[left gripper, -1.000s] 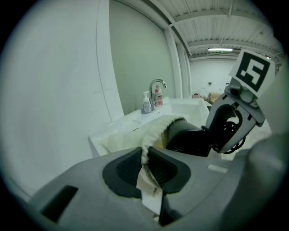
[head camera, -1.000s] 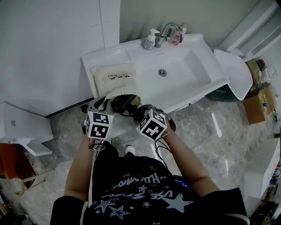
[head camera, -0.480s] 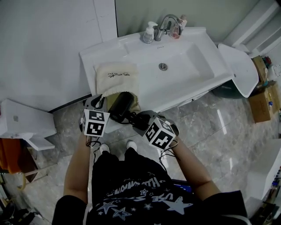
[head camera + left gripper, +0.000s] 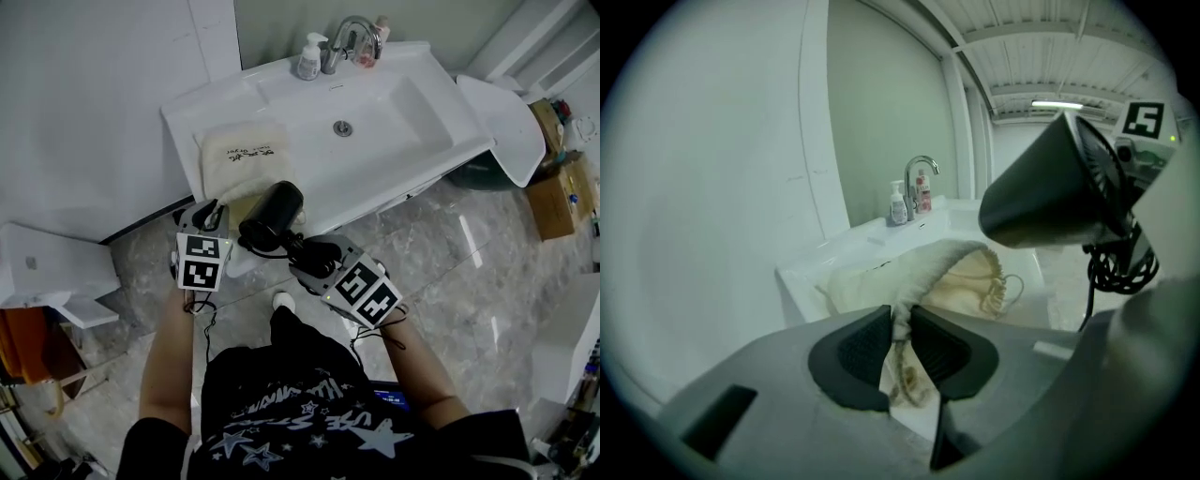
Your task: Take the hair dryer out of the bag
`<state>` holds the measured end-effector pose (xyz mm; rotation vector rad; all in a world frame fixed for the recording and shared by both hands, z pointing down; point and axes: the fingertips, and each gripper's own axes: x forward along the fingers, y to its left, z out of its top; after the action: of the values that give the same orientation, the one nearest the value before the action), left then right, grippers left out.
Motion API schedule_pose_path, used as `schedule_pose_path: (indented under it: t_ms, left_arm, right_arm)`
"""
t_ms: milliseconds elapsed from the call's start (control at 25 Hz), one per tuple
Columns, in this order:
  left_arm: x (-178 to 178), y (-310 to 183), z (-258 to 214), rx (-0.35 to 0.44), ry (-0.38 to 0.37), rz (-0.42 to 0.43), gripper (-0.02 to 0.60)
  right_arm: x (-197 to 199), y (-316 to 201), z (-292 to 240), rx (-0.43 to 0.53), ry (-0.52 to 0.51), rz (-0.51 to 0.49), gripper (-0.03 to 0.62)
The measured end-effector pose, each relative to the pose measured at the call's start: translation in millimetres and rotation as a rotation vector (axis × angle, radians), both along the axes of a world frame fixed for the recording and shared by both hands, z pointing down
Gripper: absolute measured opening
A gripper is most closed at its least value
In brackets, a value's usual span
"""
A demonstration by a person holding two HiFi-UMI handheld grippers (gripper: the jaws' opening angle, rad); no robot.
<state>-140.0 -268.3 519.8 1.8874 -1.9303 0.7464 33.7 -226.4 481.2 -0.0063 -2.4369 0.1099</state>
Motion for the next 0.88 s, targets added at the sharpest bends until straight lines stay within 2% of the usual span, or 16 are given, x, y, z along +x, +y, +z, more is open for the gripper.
schedule_pose_path:
  t_ms: [240,320,480,720,760,880]
  left_arm:
    - [6.9,20.8,-12.1,0.055,0.046,0.032,0.171]
    - [4.9,32.6,-19.9,0.079,0.053,0.033,0.182]
    - [-3.0,58.1,-43.9,0.151,0.062,0.028,0.183]
    - [-1.1,97.4,-74.4,0.238,0.1,0.045,0.181]
    - [0.1,104.4,-78.9,0.254,0.104,0.042,0.174]
    - [2.9,125.5,-90.2,0.302,0.114,0.028,0.101]
  right_arm:
    - [-5.6,-0.4,-29.0,-0.018,-0.104,0.163,0.187]
    - [-7.9,1.7,-37.0,-0.023,-0.139,0.211,0.187]
    - [-13.6,10.7,-55.2,-0.055,-0.231,0.311,0.187]
    - [-10.9,31.5,-66.8,-0.068,-0.305,0.422,0.189]
    - [-9.2,35.6,-68.7,-0.069,-0.32,0.44,0.189]
    - [-2.8,48.4,-74.3,-0.066,-0.35,0.488,0.189]
